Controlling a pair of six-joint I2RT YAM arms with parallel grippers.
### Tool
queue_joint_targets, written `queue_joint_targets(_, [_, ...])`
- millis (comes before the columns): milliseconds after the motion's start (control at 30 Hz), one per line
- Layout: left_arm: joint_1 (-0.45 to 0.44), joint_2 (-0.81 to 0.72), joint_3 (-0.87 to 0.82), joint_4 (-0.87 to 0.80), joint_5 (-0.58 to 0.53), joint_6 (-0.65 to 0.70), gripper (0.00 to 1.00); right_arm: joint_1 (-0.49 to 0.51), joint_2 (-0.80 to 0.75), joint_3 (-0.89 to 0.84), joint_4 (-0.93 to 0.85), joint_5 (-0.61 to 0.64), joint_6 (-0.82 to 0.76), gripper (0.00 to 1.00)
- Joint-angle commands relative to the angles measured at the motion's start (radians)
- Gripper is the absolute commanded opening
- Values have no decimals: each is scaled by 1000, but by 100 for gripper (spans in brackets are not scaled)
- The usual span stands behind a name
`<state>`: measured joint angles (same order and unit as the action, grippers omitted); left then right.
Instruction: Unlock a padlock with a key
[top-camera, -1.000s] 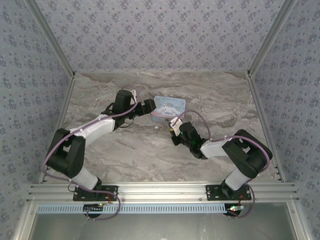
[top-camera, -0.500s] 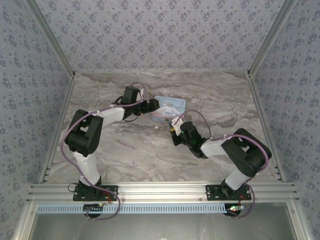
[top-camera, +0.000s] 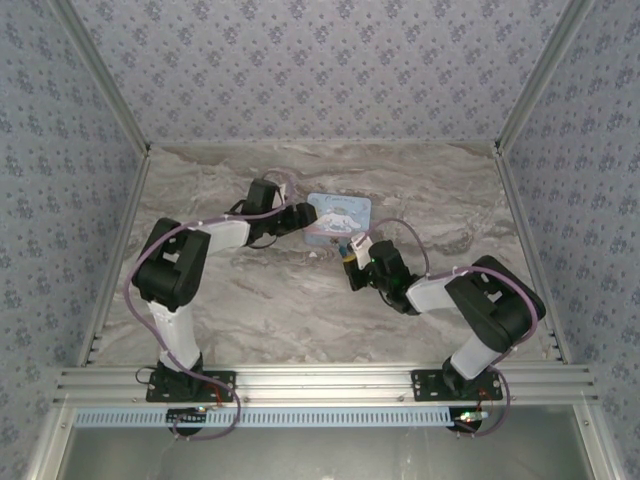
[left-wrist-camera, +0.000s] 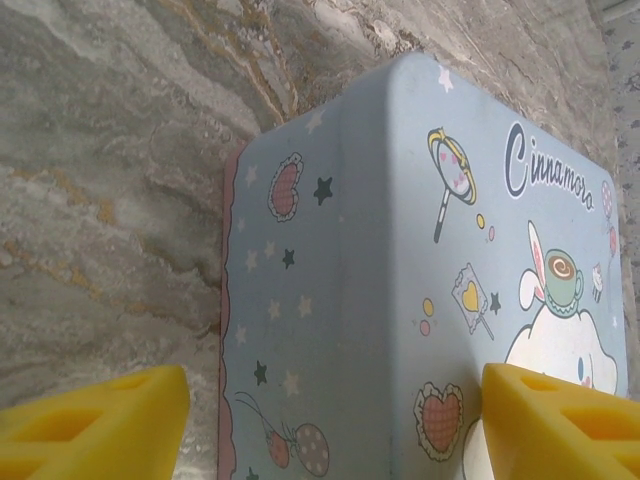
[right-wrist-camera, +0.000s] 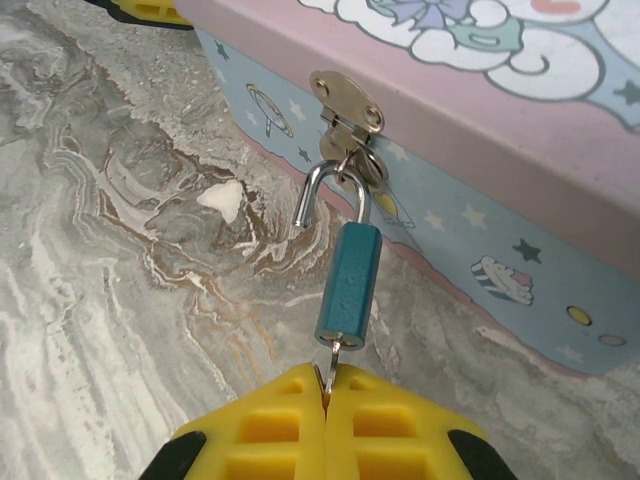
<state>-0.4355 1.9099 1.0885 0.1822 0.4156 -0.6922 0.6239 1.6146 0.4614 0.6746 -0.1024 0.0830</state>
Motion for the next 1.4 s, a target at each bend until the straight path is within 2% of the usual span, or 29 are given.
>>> queue_joint_targets(0, [-17, -17, -74, -80, -52, -10, 74, -36, -21, -32, -33, -105, 54, 0])
queue_joint_targets(400, [-89, -100, -243, -11, -105, -108, 74, -205, -10, -72, 13, -402, 184, 0])
queue_joint_targets(633, [-121, -117, -302, 14, -125, -159, 74, -318, 70, -56, 18, -559, 270, 0])
queue_joint_targets(1033, [-129, -124, -317, 17, -139, -175, 74, -364, 118, -53, 18, -559, 296, 1])
queue_joint_targets(1200, [-129, -130, -315, 7, -149, -171, 74, -384, 100, -68, -1, -546, 285, 7])
queue_joint_targets(1367, [-128, -138, -311, -1, -152, -165, 74, -400, 47, -91, -36, -535, 268, 20])
